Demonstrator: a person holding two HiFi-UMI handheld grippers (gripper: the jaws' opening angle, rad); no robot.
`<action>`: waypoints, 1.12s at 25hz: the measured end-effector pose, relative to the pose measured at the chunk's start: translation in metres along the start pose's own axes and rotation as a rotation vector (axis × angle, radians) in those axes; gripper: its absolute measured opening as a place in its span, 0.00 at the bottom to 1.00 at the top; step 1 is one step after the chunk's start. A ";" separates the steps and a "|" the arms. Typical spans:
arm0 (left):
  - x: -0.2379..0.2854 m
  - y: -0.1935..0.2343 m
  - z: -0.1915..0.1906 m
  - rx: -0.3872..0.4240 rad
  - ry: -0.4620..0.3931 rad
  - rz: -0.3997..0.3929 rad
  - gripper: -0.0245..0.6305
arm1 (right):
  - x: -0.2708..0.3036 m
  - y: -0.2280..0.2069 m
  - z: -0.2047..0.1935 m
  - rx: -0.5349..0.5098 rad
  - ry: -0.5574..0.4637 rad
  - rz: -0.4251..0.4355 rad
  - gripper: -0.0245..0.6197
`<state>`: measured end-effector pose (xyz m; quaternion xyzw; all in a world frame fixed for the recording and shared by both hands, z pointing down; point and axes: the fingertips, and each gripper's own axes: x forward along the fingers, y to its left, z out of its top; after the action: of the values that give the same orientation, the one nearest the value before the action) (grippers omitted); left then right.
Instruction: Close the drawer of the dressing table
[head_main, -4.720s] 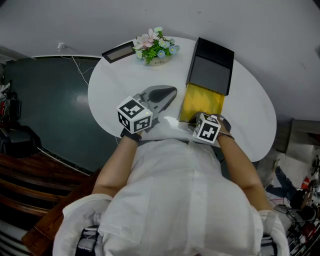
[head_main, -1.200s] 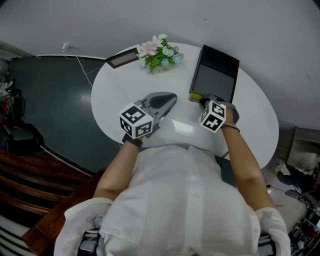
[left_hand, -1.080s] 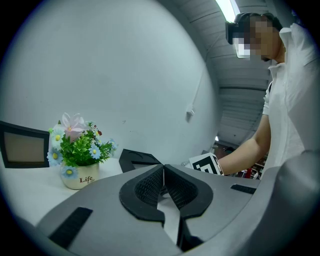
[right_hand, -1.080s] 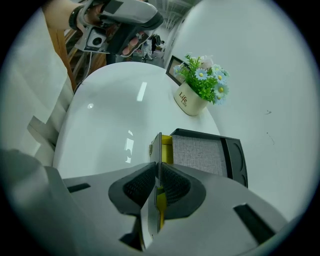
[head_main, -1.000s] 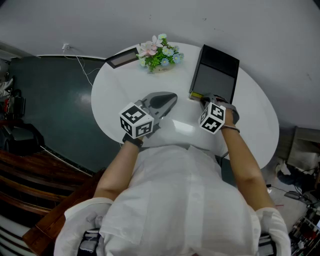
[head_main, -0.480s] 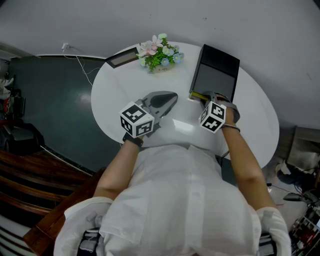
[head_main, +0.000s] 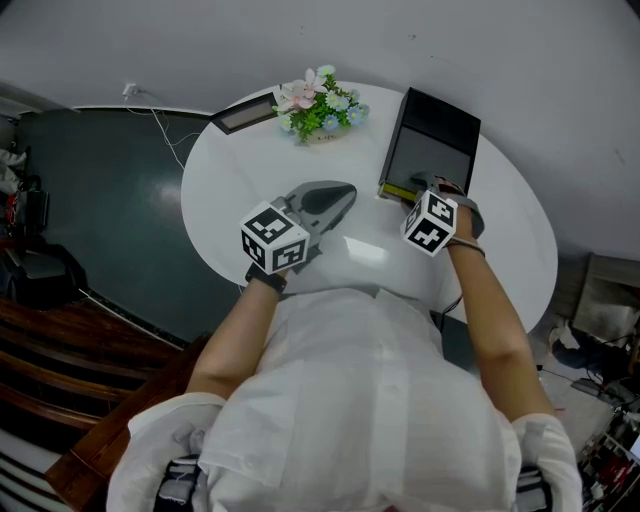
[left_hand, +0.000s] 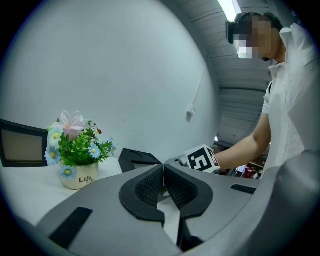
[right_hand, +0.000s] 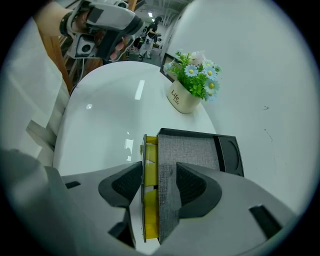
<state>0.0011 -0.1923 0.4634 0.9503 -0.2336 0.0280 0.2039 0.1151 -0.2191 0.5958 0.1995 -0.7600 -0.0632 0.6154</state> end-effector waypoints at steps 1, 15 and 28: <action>0.000 0.000 0.000 -0.001 -0.001 0.000 0.07 | 0.000 -0.001 0.000 0.008 0.000 0.009 0.36; 0.002 0.003 0.001 -0.008 -0.002 0.001 0.07 | 0.005 -0.008 -0.001 0.090 -0.028 0.176 0.37; 0.003 0.001 0.000 -0.007 0.001 0.001 0.07 | 0.004 -0.013 -0.002 0.086 -0.028 0.158 0.26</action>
<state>0.0030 -0.1944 0.4642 0.9494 -0.2342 0.0277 0.2073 0.1188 -0.2323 0.5957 0.1644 -0.7839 0.0156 0.5985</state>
